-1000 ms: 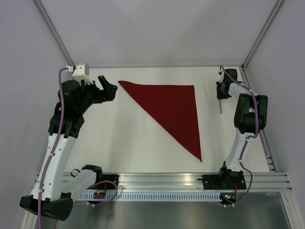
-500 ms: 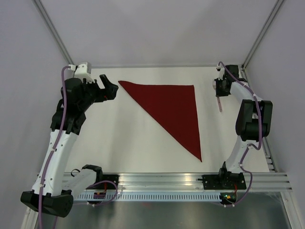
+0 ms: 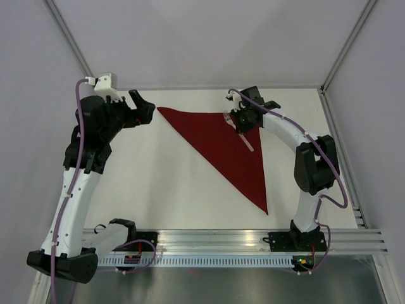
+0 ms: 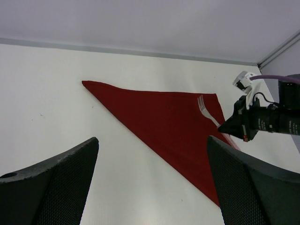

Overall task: Fold the napkin, place the utensils inside, and roll it up
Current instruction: Place the utensil onto the napkin

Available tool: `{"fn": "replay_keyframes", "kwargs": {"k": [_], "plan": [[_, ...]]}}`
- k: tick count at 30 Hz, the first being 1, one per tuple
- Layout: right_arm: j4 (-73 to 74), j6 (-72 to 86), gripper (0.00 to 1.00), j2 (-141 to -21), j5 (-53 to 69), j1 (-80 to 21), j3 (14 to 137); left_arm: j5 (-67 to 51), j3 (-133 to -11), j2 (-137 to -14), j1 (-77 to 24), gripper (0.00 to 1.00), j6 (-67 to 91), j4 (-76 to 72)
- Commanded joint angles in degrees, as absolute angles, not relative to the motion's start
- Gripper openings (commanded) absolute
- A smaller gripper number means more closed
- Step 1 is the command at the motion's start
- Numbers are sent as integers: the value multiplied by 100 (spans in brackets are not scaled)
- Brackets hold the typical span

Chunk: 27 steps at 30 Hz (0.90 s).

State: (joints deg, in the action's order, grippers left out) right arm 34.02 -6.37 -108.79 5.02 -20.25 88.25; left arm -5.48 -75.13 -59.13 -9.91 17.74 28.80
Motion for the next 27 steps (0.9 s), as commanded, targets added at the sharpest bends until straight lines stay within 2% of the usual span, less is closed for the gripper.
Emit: {"fn": "replay_keyframes", "kwargs": {"k": [1, 7, 14, 27], "plan": [[3770, -343, 0, -11065, 519, -2442, 9342, -492, -7822, -6020, -975, 100, 1986, 2971], [3973, -97, 0, -11645, 580, -3111, 9949, -475, -7831, -6108, -975, 100, 2004, 2971], [3596, -53, 0, -11856, 343, -3629, 9739, -413, -7778, -6152, -967, 100, 1942, 2971], [2909, -18, 1, -12120, 202, -3902, 9176, -422, -7620, -6214, -967, 100, 1898, 2918]]}}
